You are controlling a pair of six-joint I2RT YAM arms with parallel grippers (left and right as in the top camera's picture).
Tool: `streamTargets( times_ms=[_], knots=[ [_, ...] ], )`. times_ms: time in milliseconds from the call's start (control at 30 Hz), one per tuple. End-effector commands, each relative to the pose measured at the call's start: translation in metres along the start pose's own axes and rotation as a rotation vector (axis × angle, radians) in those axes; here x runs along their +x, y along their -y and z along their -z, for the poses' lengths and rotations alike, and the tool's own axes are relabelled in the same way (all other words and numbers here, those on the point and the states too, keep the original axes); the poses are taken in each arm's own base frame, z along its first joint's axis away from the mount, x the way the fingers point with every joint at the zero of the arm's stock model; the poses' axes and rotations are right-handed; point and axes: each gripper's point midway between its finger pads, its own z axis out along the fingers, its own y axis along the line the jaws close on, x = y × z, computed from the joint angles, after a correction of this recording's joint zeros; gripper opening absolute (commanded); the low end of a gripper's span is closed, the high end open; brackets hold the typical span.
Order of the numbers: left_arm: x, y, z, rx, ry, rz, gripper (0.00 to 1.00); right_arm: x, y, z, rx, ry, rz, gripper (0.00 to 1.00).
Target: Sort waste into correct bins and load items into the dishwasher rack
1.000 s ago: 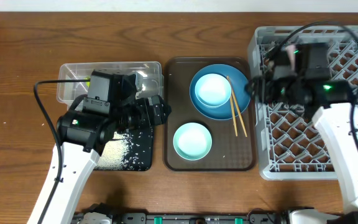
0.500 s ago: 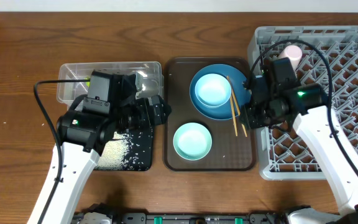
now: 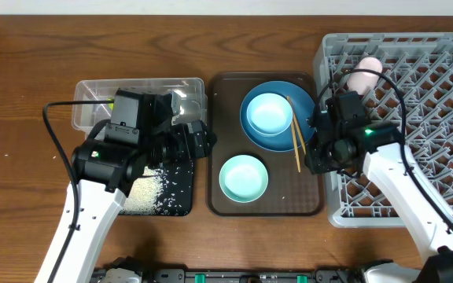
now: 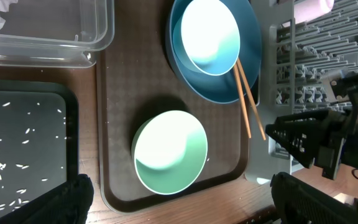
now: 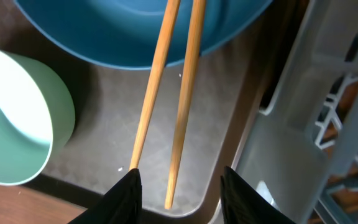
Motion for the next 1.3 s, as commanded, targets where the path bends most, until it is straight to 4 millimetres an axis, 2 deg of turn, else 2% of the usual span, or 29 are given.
streamTargets(
  times_ms=[0, 300, 567, 733, 833, 933, 1067, 1267],
  knots=[
    [-0.001, -0.003, -0.001, -0.014, 0.002, -0.002, 0.94, 0.006, -0.002, -0.009, 0.002, -0.004, 0.016, 0.39],
    [-0.001, -0.003, -0.001, -0.014, 0.002, -0.002, 0.94, 0.011, 0.002, -0.030, 0.000, 0.023, 0.021, 0.29],
    [-0.001, -0.003, -0.001, -0.014, 0.002, -0.002, 0.94, 0.005, 0.001, -0.028, -0.002, 0.044, 0.023, 0.02],
    [-0.001, -0.003, -0.001, -0.014, 0.002, -0.002, 0.94, -0.002, 0.000, -0.024, -0.003, 0.064, 0.026, 0.01],
    [-0.001, -0.003, -0.001, -0.014, 0.002, -0.002, 0.94, -0.014, 0.000, -0.015, 0.006, 0.091, 0.027, 0.01],
    [-0.001, -0.003, -0.001, -0.014, 0.002, -0.002, 0.95, -0.027, 0.006, 0.003, 0.049, 0.115, 0.015, 0.01],
    [-0.001, -0.003, -0.001, -0.014, 0.002, -0.002, 0.94, -0.041, 0.024, 0.034, 0.166, 0.133, -0.023, 0.01],
    [-0.001, -0.003, -0.001, -0.014, 0.002, -0.002, 0.94, -0.046, 0.048, 0.070, 0.334, 0.138, -0.071, 0.01]
  ],
)
